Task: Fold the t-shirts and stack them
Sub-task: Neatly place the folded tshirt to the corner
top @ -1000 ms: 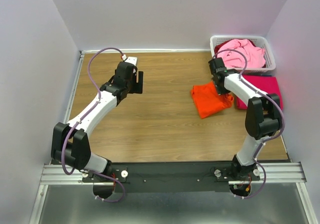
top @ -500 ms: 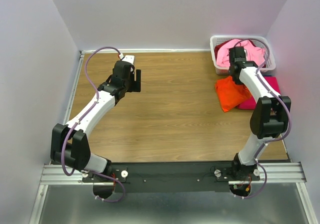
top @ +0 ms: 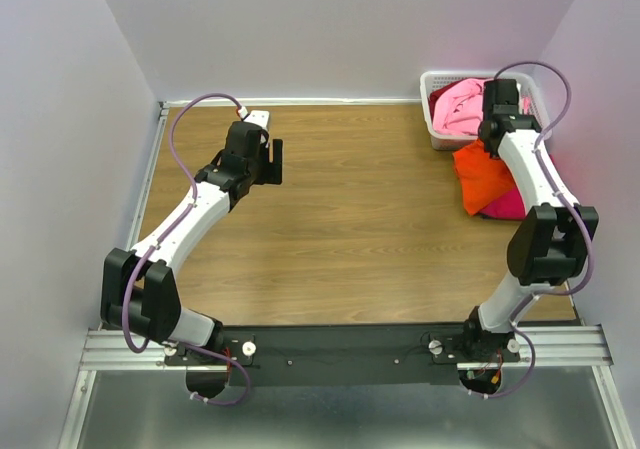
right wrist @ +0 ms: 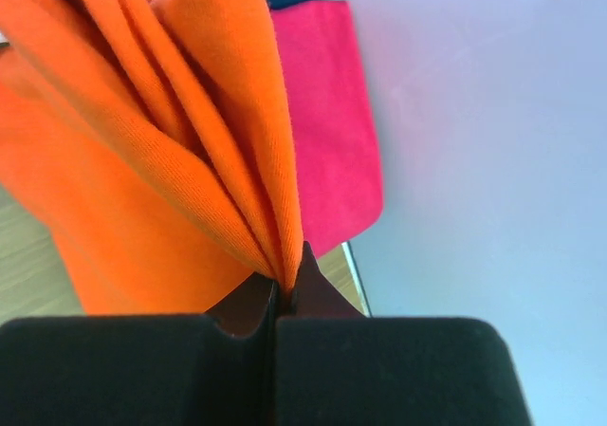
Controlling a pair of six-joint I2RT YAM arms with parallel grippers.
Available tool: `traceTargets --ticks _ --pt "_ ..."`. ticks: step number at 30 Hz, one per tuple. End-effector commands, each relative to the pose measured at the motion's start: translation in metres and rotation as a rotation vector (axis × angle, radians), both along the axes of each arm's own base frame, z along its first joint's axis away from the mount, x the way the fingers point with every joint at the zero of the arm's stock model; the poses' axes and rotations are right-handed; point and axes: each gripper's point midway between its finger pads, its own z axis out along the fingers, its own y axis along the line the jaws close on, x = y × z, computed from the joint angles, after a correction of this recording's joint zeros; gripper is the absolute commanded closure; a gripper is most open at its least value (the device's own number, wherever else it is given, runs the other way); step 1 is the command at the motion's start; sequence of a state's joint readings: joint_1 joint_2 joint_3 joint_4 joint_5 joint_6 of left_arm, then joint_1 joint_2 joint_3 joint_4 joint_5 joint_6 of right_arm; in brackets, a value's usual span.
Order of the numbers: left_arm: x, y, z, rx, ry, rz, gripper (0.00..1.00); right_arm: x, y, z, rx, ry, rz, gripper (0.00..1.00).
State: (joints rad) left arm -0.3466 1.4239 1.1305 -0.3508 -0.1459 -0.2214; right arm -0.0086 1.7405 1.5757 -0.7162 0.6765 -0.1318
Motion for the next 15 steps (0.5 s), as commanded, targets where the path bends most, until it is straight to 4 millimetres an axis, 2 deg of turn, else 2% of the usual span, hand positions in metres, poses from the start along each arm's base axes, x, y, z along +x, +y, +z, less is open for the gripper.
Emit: traceTargets --ticks 1,3,6,15 --pt "-0.001 -0.002 0.012 -0.033 -0.033 -0.012 0.17 -0.007 -0.031 0.027 -0.053 -0.058 -0.081 0.99" --pt "-0.002 -0.002 0.011 -0.033 -0.031 -0.013 0.17 -0.009 -0.042 0.019 -0.048 -0.054 -0.101 0.99" --pt "-0.002 -0.002 0.011 -0.032 -0.031 -0.015 0.17 -0.011 -0.067 0.004 -0.05 -0.045 -0.154 0.99" --pt "0.0 -0.002 0.005 -0.022 -0.02 -0.012 0.17 -0.005 -0.103 -0.039 -0.057 0.019 -0.198 0.99"
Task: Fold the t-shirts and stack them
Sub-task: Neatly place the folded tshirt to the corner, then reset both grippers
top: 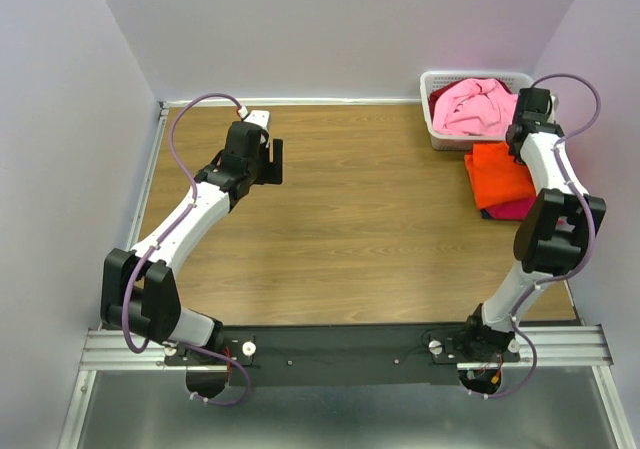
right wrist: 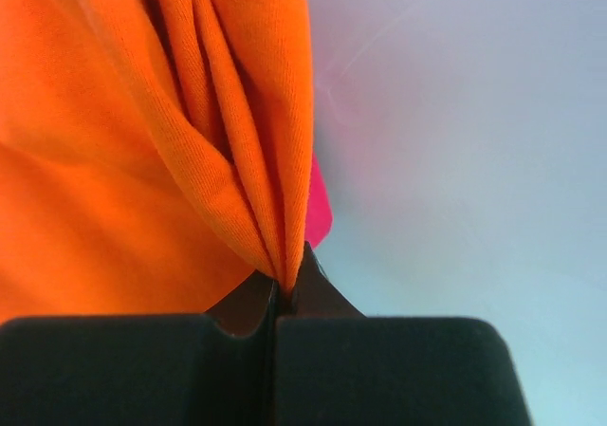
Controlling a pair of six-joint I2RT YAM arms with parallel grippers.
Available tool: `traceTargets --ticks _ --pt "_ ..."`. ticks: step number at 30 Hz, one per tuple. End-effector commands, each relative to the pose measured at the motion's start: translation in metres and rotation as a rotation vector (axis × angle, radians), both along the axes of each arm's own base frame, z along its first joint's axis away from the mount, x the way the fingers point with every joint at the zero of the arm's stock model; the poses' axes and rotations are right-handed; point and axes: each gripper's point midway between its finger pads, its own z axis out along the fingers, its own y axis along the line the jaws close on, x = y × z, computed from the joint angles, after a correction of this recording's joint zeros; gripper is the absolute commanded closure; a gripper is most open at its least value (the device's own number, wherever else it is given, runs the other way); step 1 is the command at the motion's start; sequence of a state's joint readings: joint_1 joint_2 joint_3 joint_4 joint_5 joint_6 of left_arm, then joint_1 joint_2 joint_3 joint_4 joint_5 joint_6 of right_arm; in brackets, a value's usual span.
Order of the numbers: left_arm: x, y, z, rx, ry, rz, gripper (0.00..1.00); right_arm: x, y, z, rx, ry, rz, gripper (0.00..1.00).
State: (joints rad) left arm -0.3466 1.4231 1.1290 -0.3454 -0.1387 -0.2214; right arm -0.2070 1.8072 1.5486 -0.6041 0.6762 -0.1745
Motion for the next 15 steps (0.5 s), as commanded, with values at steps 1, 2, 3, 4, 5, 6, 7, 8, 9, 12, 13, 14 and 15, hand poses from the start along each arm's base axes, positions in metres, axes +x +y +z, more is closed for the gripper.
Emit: traceTargets --ticks 1,2,3,4,5,6,7,8,9,12,13,14,15 --pt "-0.001 0.0 0.003 -0.015 -0.011 -0.006 0.17 0.008 -0.02 -0.017 -0.035 0.009 -0.027 0.99" --pt "0.0 0.0 0.0 -0.013 -0.005 -0.006 0.17 0.009 -0.022 -0.02 -0.036 0.013 -0.029 0.99" --pt "0.0 0.0 0.0 -0.012 -0.004 -0.005 0.17 0.009 -0.025 -0.029 -0.036 0.035 -0.03 0.96" --pt "0.0 0.0 -0.003 -0.01 0.003 -0.005 0.17 0.011 -0.027 -0.032 -0.04 0.037 -0.029 0.94" --pt "0.0 0.0 -0.005 -0.008 0.009 -0.005 0.18 0.011 -0.03 -0.04 -0.048 0.057 -0.035 0.92" --pt "0.001 0.0 -0.005 -0.007 0.008 -0.003 0.18 0.01 -0.033 -0.043 -0.056 0.068 -0.041 0.92" --pt "0.001 0.0 -0.008 -0.005 0.018 -0.005 0.18 0.012 -0.036 -0.044 -0.063 0.061 -0.047 0.91" --pt "0.001 0.0 -0.009 -0.003 0.02 -0.003 0.18 0.012 -0.041 -0.05 -0.064 0.07 -0.06 0.91" --pt "0.002 0.001 -0.01 -0.002 0.022 -0.002 0.18 0.013 -0.043 -0.053 -0.064 0.07 -0.065 0.91" --pt "0.002 0.002 -0.012 0.005 0.024 0.004 0.18 0.016 -0.051 -0.059 -0.072 0.073 -0.086 0.82" --pt "0.002 0.003 -0.015 0.009 0.031 0.01 0.18 0.018 -0.052 -0.059 -0.075 0.069 -0.09 0.74" --pt "0.003 0.003 -0.016 0.014 0.034 0.013 0.18 0.018 -0.053 -0.061 -0.077 0.068 -0.098 0.64" --pt "0.003 0.004 -0.017 0.015 0.037 0.015 0.17 0.016 -0.055 -0.059 -0.09 0.068 -0.115 0.54"
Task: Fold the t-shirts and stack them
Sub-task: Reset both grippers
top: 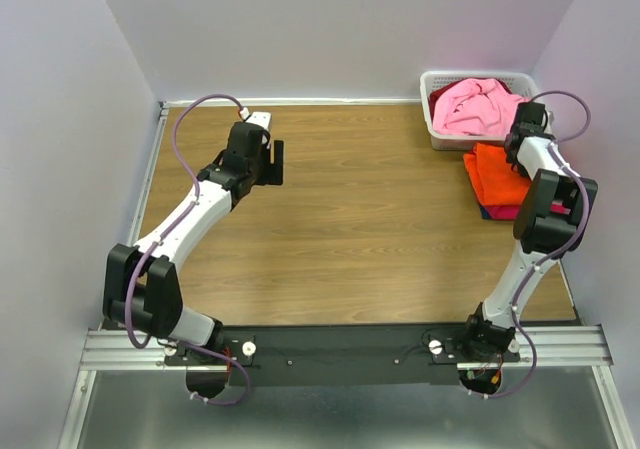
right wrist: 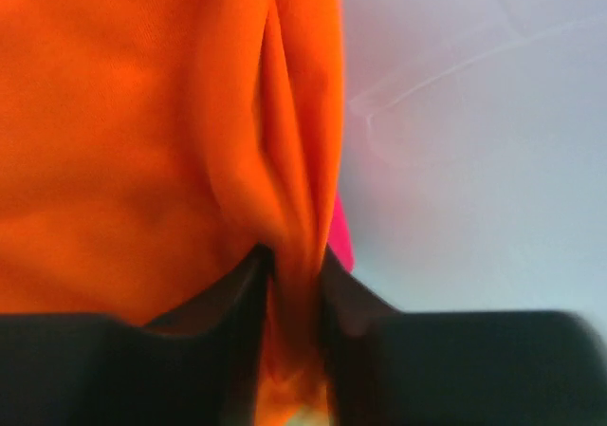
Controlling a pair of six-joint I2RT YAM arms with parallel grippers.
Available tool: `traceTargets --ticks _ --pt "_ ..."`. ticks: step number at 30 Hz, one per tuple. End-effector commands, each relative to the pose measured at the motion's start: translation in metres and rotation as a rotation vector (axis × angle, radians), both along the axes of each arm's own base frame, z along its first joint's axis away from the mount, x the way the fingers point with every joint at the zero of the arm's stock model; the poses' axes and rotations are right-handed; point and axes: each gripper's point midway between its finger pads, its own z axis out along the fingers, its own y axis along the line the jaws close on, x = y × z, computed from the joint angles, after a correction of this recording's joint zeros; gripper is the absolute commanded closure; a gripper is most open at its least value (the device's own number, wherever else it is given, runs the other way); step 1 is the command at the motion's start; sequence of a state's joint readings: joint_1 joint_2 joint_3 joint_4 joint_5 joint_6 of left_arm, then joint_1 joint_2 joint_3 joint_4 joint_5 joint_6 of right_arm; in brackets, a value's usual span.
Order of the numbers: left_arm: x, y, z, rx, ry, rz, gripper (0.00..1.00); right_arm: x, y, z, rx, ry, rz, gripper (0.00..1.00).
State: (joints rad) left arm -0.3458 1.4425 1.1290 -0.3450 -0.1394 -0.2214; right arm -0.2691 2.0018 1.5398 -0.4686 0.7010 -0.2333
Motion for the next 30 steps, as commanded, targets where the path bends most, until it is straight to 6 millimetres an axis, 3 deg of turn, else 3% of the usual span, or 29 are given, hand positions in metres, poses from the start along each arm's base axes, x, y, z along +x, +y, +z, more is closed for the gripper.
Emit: traceTargets --ticks 1,3,8,9,11,12,14,15,16,17,18,19,20,22,23,25,26,28,29,30 --pt "0.001 0.003 -0.011 0.009 0.023 0.012 0.16 0.003 -0.02 0.012 -0.082 -0.06 -0.091 0.37" --pt "0.002 0.004 -0.012 0.011 0.027 0.019 0.15 -0.004 -0.024 0.017 -0.12 -0.067 -0.141 0.23" --pt "0.001 0.005 -0.006 0.007 0.012 0.024 0.15 -0.011 -0.024 0.046 -0.133 -0.202 -0.217 0.18" --pt "0.002 0.006 -0.004 0.004 0.008 0.029 0.15 -0.015 -0.023 0.065 -0.135 -0.258 -0.228 0.16" --pt "0.002 0.006 0.006 -0.008 -0.021 0.032 0.14 -0.019 -0.015 0.08 -0.103 -0.342 -0.235 0.13" --pt "0.001 0.005 0.01 -0.012 -0.033 0.03 0.14 -0.025 -0.011 0.107 -0.095 -0.419 -0.228 0.1" --pt "0.0 0.004 0.03 -0.041 -0.09 0.028 0.14 -0.032 0.002 0.13 -0.031 -0.556 -0.229 0.06" --pt "-0.001 0.006 0.034 -0.048 -0.106 0.034 0.13 -0.034 0.012 0.131 0.027 -0.588 -0.191 0.03" --pt "-0.002 0.006 0.039 -0.054 -0.125 0.037 0.13 -0.047 0.023 0.167 0.051 -0.713 -0.179 0.0" --pt "-0.006 0.01 0.054 -0.068 -0.167 0.054 0.13 -0.048 0.036 0.171 0.116 -0.752 -0.13 0.0" --pt "-0.008 0.013 0.063 -0.077 -0.19 0.07 0.13 -0.055 0.046 0.186 0.146 -0.812 -0.103 0.0" --pt "-0.016 0.017 0.081 -0.102 -0.225 0.087 0.13 -0.071 0.058 0.218 0.172 -0.93 -0.084 0.0" --pt "-0.02 0.022 0.092 -0.107 -0.251 0.109 0.13 -0.078 0.071 0.231 0.214 -0.991 -0.048 0.0" --pt "-0.03 0.03 0.114 -0.131 -0.31 0.138 0.13 -0.087 0.098 0.241 0.28 -1.042 0.036 0.0" --pt "-0.044 0.037 0.139 -0.16 -0.378 0.155 0.13 -0.105 0.113 0.265 0.289 -1.114 0.09 0.0" --pt "-0.068 0.051 0.169 -0.199 -0.468 0.195 0.13 -0.12 0.136 0.274 0.325 -1.161 0.153 0.0" --pt "-0.076 0.056 0.179 -0.213 -0.5 0.204 0.12 -0.141 0.146 0.291 0.325 -1.229 0.187 0.0" --pt "-0.091 0.065 0.191 -0.243 -0.547 0.235 0.13 -0.159 0.163 0.303 0.346 -1.28 0.25 0.0" --pt "-0.107 0.073 0.207 -0.271 -0.606 0.245 0.13 -0.166 0.167 0.302 0.351 -1.293 0.266 0.0" --pt "-0.114 0.079 0.205 -0.276 -0.62 0.267 0.13 -0.187 0.17 0.313 0.347 -1.353 0.285 0.0"
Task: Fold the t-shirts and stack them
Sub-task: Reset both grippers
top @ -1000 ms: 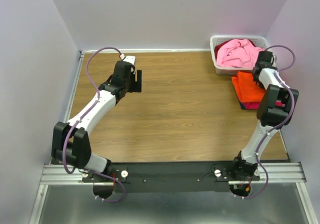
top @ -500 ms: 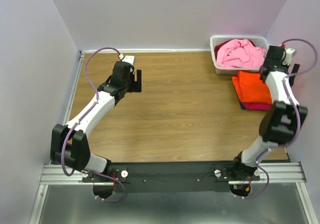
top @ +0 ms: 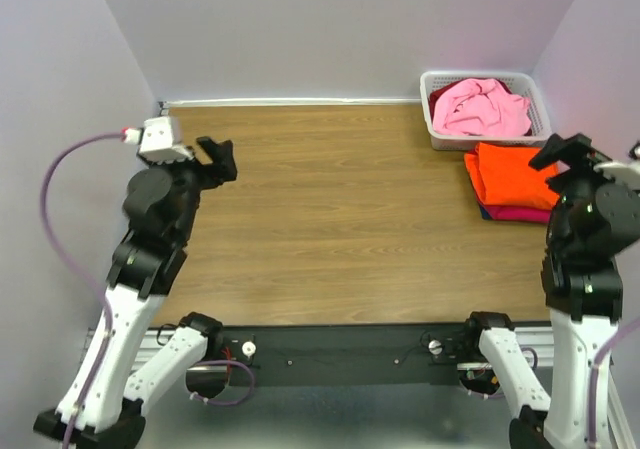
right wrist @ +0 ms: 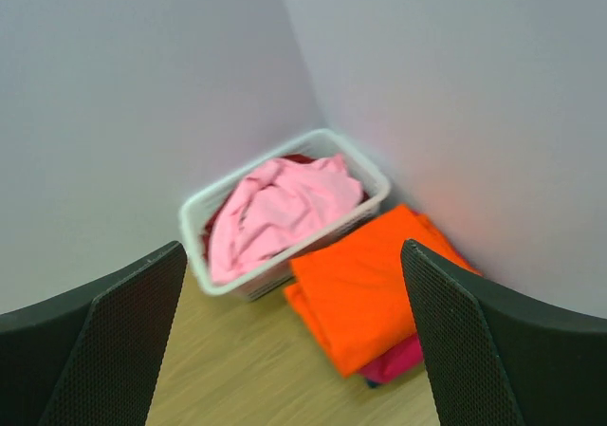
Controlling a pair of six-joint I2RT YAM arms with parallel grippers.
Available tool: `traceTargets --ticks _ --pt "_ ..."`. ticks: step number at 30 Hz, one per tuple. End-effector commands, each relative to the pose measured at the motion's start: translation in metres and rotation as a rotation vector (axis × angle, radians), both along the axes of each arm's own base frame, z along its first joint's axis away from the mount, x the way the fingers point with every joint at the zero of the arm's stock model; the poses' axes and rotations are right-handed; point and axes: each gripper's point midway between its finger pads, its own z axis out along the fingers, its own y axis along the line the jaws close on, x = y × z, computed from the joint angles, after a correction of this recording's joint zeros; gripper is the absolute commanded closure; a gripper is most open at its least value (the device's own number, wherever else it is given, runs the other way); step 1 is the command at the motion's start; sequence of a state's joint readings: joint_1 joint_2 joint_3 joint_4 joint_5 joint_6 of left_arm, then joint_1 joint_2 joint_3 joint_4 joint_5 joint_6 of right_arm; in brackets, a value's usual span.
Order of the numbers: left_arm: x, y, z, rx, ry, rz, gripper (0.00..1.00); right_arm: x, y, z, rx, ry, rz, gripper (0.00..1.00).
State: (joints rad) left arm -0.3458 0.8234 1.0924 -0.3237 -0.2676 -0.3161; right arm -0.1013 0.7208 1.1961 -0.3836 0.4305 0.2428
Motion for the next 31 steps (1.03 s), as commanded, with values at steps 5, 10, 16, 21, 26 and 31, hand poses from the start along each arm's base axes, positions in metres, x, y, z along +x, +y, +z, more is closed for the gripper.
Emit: traceTargets --ticks 5,10,16,21,26,31 --pt "-0.076 0.056 0.021 -0.161 -0.228 0.167 0.13 -0.058 0.036 -0.008 -0.056 -0.107 0.172 0.0" --pt "-0.095 0.064 -0.003 -0.289 -0.343 0.178 0.11 -0.067 0.046 -0.032 -0.116 -0.095 0.234 0.0" --pt "-0.101 0.066 -0.018 -0.315 -0.428 0.167 0.03 -0.063 0.055 -0.055 -0.105 -0.072 0.284 0.0" --pt "-0.098 0.079 -0.031 -0.321 -0.422 0.251 0.01 -0.061 0.056 -0.063 -0.104 -0.059 0.288 0.0" --pt "-0.096 0.081 -0.033 -0.304 -0.443 0.264 0.01 -0.06 0.054 -0.06 -0.108 -0.056 0.278 0.0" --pt "-0.096 0.078 -0.03 -0.267 -0.46 0.248 0.01 -0.055 0.056 -0.064 -0.1 -0.039 0.29 0.0"
